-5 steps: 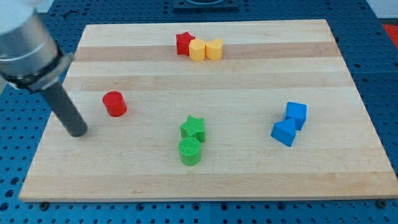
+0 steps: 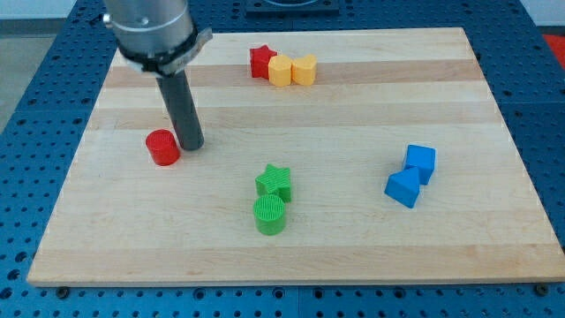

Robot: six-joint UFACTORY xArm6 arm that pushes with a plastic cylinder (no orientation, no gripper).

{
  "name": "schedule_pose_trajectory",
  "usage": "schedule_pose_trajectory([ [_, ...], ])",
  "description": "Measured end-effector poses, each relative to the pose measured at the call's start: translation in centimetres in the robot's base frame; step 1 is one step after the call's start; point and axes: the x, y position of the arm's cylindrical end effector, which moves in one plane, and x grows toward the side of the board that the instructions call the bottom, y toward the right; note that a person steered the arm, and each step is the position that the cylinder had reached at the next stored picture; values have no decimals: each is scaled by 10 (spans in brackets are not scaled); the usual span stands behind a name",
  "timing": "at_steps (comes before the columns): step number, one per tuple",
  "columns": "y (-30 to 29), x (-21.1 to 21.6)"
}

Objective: Slide the red circle a bit up

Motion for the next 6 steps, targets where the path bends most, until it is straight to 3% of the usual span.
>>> schedule_pose_trajectory([
  [1, -8, 32],
  [2, -41, 35],
  [3, -55, 20],
  [6, -52, -87],
])
